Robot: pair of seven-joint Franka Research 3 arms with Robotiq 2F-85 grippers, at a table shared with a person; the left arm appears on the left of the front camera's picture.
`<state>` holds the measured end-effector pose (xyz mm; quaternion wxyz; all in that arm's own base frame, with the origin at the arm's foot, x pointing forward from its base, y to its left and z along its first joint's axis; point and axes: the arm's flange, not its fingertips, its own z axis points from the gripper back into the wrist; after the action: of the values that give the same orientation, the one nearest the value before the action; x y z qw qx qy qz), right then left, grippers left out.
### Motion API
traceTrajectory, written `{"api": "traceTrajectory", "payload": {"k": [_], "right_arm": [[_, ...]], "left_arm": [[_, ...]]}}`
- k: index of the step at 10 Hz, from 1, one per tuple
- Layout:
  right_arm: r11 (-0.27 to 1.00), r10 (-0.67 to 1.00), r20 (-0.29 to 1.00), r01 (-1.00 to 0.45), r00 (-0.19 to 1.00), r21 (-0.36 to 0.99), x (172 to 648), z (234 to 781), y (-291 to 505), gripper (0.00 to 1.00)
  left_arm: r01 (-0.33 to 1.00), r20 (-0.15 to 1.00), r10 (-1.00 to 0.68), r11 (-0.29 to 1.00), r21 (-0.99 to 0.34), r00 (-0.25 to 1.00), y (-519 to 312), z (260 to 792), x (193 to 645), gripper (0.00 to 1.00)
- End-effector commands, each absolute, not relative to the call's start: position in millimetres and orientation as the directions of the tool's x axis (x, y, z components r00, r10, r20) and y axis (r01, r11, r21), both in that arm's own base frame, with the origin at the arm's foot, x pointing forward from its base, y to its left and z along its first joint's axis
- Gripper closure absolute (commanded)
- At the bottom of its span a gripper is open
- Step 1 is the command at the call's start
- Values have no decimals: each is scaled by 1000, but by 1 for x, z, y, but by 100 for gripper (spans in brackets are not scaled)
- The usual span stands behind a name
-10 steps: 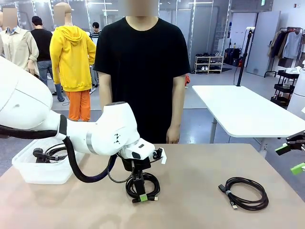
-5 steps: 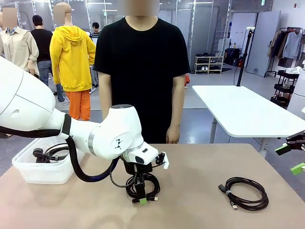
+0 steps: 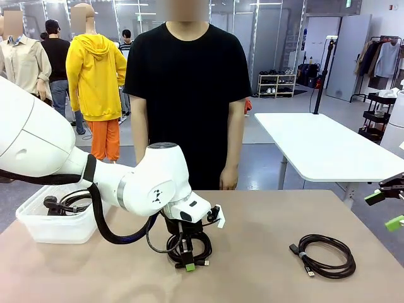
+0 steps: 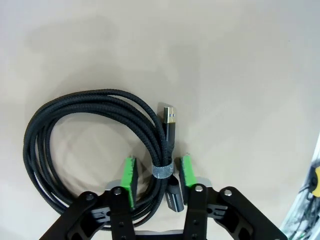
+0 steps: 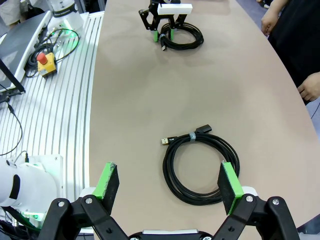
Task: Organize and store the cables.
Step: Place the USB Extension Cable into the Organizing box.
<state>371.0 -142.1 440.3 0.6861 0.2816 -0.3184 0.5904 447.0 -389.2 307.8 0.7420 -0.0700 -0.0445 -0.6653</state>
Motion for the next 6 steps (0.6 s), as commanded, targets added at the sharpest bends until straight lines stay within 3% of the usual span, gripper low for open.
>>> {"api": "traceTrajectory", "payload": {"k": [1, 4, 6], "right_arm": [[157, 626, 771, -987, 112, 16, 371, 443, -139, 0], [157, 626, 771, -987, 112, 16, 371, 443, -139, 0], [157, 626, 771, -987, 112, 16, 371, 443, -139, 0]], "left_arm": [[995, 161, -982, 99, -33, 103, -388, 303, 439, 100], [998, 190, -980, 62, -23, 65, -382, 315, 435, 100], [999, 167, -985, 45, 25, 40, -373, 350, 433, 100]]}}
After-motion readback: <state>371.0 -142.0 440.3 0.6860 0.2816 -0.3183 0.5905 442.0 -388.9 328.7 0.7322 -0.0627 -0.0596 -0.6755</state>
